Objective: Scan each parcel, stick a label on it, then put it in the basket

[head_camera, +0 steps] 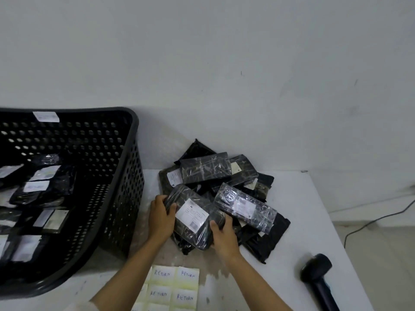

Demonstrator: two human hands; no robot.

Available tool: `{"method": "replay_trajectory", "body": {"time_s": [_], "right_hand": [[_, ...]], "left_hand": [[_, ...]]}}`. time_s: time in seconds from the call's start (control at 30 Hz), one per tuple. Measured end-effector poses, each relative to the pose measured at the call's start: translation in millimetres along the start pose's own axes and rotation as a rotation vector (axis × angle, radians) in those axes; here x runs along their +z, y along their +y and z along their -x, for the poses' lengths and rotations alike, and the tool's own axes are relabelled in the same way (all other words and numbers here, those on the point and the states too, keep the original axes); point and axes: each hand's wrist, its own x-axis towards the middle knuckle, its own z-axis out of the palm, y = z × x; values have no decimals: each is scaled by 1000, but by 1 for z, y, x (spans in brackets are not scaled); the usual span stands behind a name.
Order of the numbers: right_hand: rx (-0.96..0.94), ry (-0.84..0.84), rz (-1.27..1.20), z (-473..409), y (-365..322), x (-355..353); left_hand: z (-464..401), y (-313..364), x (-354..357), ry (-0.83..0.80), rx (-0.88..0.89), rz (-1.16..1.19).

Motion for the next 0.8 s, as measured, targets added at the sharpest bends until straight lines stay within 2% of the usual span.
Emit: {"method": "replay_trajectory", "body": {"time_s": [0.13,0.27,0.57,0.8], "right_hand": [[-2,93,37,12,12,-10],[22,131,-2,33,39,-32],[126,209,182,73,113,-102],[63,152,344,78,136,-131]], "left_hand": [[23,-7,-6,-60,61,57],[67,-12,1,-95,36,81],[167,-28,60,-380,-200,171],[206,-37,92,-411,-315,173]]}}
